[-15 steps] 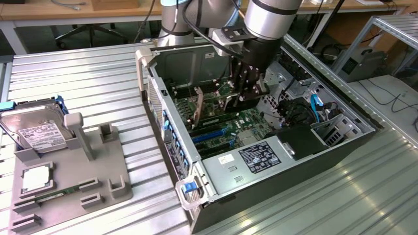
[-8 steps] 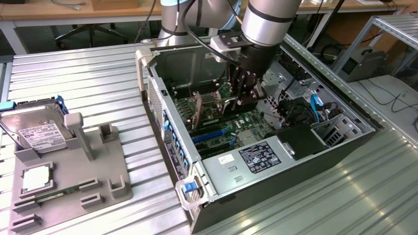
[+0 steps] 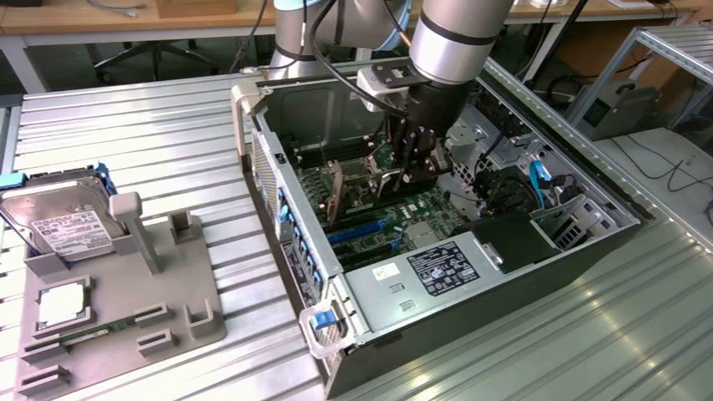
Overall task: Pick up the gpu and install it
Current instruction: 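Insert the gpu into the slot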
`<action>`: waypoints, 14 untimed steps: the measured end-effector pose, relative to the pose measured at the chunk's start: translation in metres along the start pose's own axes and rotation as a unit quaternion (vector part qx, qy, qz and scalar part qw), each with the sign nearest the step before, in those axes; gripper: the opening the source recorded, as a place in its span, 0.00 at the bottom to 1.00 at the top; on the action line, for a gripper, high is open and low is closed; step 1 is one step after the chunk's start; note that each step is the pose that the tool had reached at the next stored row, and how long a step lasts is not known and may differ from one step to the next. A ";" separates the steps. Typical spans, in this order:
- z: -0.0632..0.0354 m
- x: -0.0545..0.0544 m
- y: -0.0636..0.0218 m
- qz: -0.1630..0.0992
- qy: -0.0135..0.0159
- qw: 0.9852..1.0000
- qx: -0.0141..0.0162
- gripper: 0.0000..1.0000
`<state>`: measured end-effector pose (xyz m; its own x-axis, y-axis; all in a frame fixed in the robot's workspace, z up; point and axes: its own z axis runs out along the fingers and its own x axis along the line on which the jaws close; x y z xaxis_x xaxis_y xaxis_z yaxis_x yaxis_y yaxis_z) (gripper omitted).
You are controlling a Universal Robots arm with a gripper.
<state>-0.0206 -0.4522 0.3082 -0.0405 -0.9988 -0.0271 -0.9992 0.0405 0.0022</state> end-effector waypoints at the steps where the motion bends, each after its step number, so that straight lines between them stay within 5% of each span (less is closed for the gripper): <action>1: 0.0000 0.000 0.0000 0.000 0.000 1.000 0.000 0.27; 14: 0.0134 0.000 0.0015 -0.002 0.000 1.000 0.000 0.27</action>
<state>-0.0222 -0.4523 0.2948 -0.0364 -0.9990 -0.0272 -0.9993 0.0363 0.0022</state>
